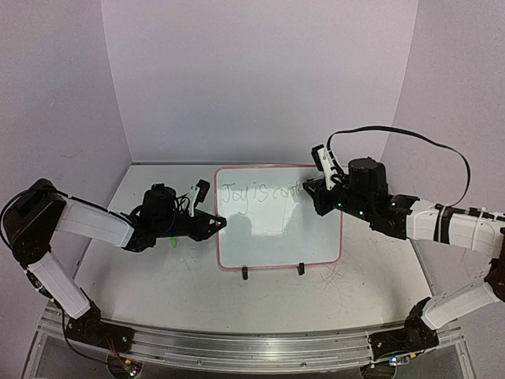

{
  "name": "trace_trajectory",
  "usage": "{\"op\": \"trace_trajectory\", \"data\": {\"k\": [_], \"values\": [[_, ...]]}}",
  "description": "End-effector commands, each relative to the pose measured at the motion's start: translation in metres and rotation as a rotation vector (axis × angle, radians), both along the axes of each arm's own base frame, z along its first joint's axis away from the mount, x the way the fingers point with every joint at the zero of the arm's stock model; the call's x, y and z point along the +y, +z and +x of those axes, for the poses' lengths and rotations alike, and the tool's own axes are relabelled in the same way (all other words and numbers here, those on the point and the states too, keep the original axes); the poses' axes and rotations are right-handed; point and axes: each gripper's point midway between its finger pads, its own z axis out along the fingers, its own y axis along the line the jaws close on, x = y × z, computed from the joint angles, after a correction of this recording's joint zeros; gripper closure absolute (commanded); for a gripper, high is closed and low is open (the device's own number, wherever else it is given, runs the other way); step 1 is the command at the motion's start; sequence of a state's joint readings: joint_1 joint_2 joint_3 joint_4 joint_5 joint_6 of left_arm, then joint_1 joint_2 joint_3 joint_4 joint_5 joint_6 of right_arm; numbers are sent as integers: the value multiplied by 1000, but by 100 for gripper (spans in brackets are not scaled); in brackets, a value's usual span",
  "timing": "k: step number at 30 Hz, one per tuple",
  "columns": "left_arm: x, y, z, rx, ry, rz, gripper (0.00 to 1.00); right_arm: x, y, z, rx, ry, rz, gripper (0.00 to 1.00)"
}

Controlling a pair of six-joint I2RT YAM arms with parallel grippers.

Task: Write a sentence on the whiteboard

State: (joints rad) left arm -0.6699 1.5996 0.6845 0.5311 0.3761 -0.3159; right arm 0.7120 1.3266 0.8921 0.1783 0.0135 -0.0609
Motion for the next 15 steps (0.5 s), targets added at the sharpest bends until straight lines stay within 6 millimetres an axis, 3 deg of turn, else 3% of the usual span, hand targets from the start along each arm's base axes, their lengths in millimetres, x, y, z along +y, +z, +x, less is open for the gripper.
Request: {"op": "trace_trajectory", "data": {"k": [1, 6, 15], "values": [[23, -11, 16, -6, 116, 69, 69, 5, 24, 6, -47, 4, 33, 100], [21, -13, 15, -2, 98, 69, 67, 5, 22, 5, -44, 4, 31, 100], [23, -14, 16, -34, 97, 93, 90, 1, 18, 1, -31, 4, 34, 100]]}}
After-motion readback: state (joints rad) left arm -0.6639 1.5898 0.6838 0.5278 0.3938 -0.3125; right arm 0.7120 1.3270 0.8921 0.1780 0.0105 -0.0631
